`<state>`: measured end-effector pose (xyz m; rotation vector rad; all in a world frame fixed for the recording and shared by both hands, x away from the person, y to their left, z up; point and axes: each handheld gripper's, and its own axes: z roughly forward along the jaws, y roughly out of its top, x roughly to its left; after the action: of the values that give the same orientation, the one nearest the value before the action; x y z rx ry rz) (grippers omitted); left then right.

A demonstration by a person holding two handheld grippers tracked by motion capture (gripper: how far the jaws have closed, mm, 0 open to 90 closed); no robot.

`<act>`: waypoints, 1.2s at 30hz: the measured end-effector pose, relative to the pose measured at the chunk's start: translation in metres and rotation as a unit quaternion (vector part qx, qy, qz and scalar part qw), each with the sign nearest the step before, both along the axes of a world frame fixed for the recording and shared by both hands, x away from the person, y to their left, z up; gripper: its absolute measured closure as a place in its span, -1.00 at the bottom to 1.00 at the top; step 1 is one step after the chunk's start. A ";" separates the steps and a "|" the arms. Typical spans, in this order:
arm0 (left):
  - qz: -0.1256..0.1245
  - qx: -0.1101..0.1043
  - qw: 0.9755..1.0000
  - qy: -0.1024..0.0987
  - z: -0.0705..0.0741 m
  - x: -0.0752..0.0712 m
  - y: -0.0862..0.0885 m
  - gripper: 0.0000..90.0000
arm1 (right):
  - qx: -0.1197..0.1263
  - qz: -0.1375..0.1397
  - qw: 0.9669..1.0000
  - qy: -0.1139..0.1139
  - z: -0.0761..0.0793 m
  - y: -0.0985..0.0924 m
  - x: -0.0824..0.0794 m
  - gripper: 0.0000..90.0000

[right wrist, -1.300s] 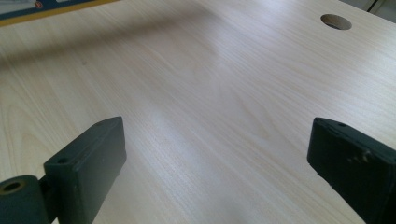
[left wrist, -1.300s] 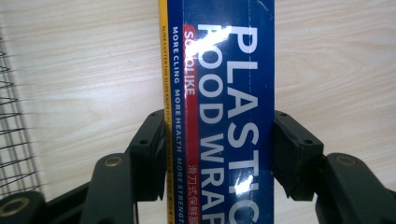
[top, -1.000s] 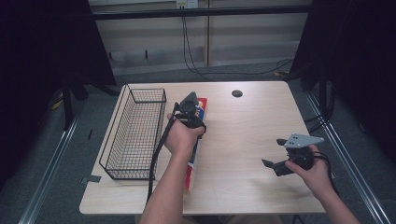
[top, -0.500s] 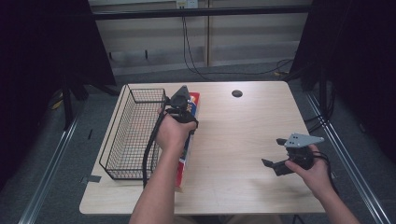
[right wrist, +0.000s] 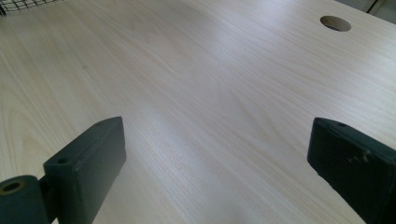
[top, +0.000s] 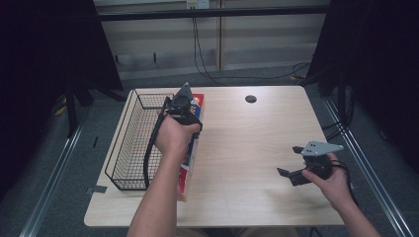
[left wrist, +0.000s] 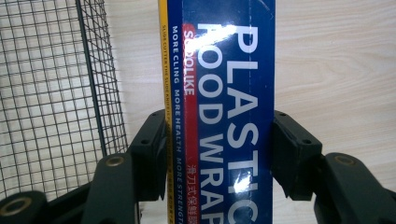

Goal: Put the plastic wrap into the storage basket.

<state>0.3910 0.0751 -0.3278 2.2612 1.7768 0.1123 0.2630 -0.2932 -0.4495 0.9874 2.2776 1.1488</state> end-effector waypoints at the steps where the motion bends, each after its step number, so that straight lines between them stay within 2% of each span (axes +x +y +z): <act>1: 0.001 0.004 1.000 -0.001 0.001 0.000 0.001 -0.01 | 0.000 0.000 1.000 0.000 0.000 0.000 0.000 -0.90; 10: 0.011 -0.002 1.000 0.002 0.007 0.000 0.013 -0.01 | -0.001 0.000 1.000 0.000 0.000 0.000 0.000 -0.90; 13: 0.011 0.014 1.000 0.003 0.008 0.000 0.016 -0.01 | -0.001 0.000 1.000 -0.001 0.000 0.000 0.000 -0.90; 17: 0.020 0.004 1.000 0.006 0.010 0.000 0.024 -0.01 | -0.001 0.000 1.000 0.000 0.000 0.000 0.000 -0.90; 20: 0.019 0.019 1.000 0.001 0.011 -0.001 0.028 -0.01 | -0.002 -0.001 1.000 -0.001 0.000 0.001 0.000 -0.90; 24: 0.026 0.012 1.000 0.006 0.013 0.000 0.035 -0.01 | -0.001 0.000 1.000 0.000 0.000 0.000 0.000 -0.90; 36: 0.040 0.014 0.999 0.004 0.016 0.000 0.050 -0.01 | -0.004 0.001 1.000 0.001 -0.001 0.001 0.000 -0.90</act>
<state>0.3907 0.1250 -0.3120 2.2127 1.8815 0.1449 0.2631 -0.2922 -0.4502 0.9841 2.2830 1.1403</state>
